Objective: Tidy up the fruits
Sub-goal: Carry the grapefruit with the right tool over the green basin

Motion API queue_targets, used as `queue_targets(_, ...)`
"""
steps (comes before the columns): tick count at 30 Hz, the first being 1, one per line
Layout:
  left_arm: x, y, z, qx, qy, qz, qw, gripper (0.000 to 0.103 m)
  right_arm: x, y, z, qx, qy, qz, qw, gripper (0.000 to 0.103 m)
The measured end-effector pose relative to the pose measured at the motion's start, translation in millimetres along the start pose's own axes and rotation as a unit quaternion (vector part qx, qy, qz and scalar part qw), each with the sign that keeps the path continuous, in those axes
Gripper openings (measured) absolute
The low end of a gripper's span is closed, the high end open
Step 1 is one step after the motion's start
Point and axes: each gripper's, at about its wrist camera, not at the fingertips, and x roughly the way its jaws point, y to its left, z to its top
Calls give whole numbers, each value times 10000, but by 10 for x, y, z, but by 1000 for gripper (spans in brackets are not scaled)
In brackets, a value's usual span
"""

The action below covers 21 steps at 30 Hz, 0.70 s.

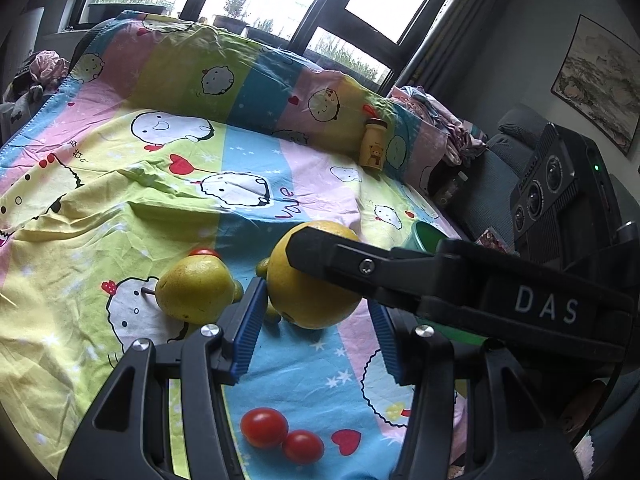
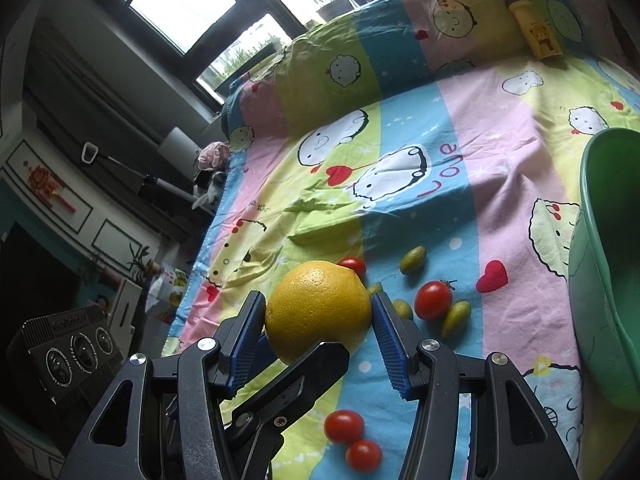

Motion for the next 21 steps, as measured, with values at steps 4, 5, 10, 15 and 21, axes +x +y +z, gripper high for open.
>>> queue_targets(4, -51, -28, -3, 67, -108, -18, 9999, 51, -49, 29, 3, -87, -106, 13, 9999, 57)
queue_targets(5, -56, -38, -1, 84, -136, -18, 9999, 51, -59, 32, 3, -97, -134, 28, 9999, 57)
queue_targets(10, -88, -61, -1, 145, -229, -33, 9996, 51, -94, 68, 5, -175, -232, 43, 9996, 57)
queue_targets(15, -115, -89, 6, 198, -320, -47, 9993, 51, -130, 106, 0, -247, -321, 59, 9992, 57)
queue_targets(21, -148, -109, 5, 257, -410, -55, 9988, 51, -180, 139, -9, -308, -416, 82, 9986, 57)
